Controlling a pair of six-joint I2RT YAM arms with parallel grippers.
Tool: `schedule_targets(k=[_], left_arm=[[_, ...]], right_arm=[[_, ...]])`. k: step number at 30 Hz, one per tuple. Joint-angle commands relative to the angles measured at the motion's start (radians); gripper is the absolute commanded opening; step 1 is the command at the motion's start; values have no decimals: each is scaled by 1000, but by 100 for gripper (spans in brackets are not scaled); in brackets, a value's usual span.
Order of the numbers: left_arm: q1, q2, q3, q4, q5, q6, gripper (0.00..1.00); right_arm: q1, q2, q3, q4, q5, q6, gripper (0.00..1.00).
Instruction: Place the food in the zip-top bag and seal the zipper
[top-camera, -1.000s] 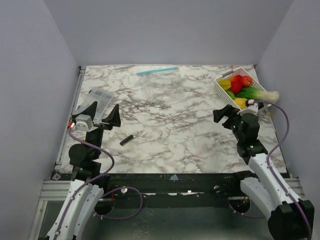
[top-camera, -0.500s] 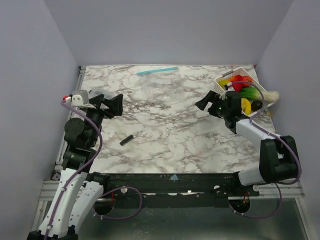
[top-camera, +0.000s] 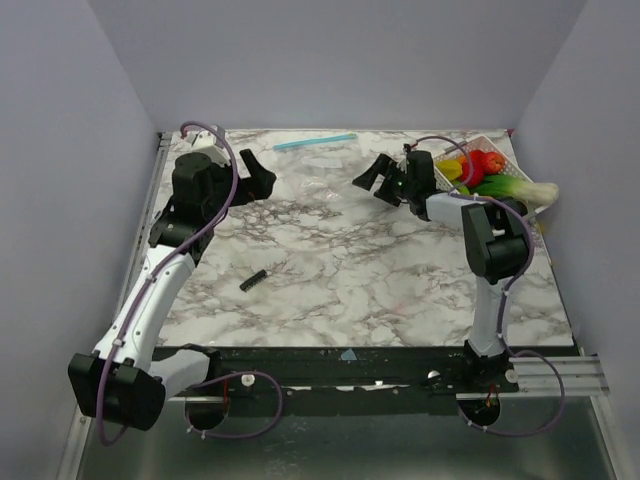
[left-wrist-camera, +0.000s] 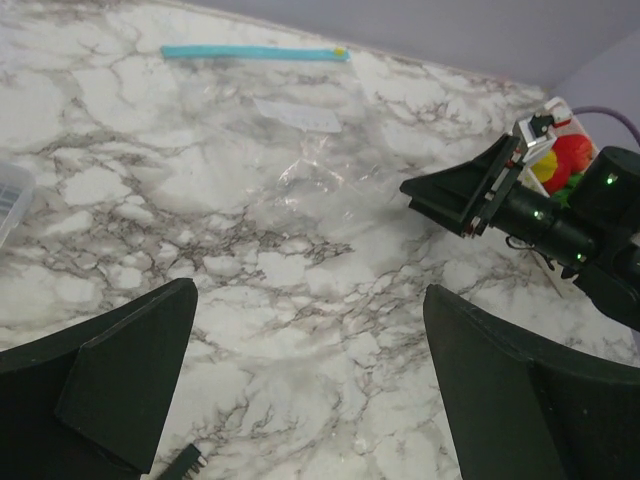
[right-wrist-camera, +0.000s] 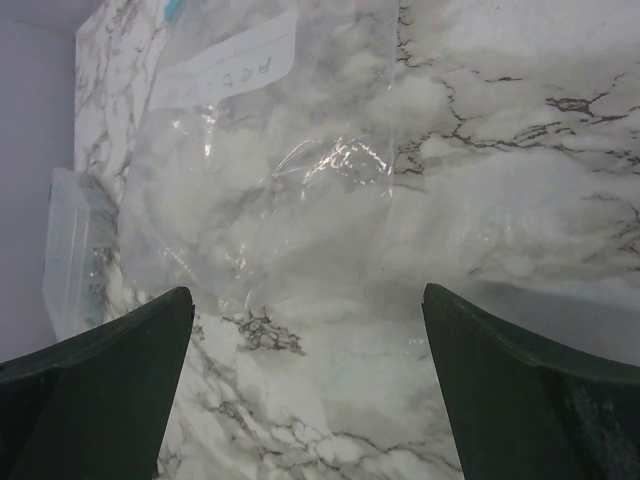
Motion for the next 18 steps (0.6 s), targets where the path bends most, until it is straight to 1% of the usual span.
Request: schedule_targets(k=[1, 3, 5, 6, 7, 9, 12, 13, 14, 16, 18], left_arm=[[3, 96, 70, -132, -20, 14, 98], [3, 148, 107, -149, -24, 14, 99], [2, 201, 150, -167, -12, 13, 96], [3, 227, 171, -170, 13, 14, 94], [3, 247, 193, -182, 42, 15, 92], [2, 287, 240, -215, 91, 18, 90], [-1, 315, 274, -246, 125, 34, 88], [-4, 312, 271, -245, 129, 41, 88], [-8, 305, 263, -240, 134, 52, 88], [-18, 279, 230, -233, 155, 71, 87], [-43, 236, 162, -197, 167, 102, 87]], right_arm=[[21, 103, 89, 5, 8, 37, 100], [34, 125, 96, 27, 35, 43, 100], [41, 148, 122, 14, 57, 46, 95], [45, 156, 130, 4, 74, 49, 94], [47, 162, 135, 6, 79, 52, 90], [48, 175, 143, 10, 72, 57, 79], [51, 198, 159, 1, 38, 61, 52], [56, 198, 156, 3, 25, 54, 45], [60, 193, 148, 4, 19, 43, 35], [71, 159, 104, 6, -4, 24, 19], [80, 91, 12, 34, -42, 24, 7]])
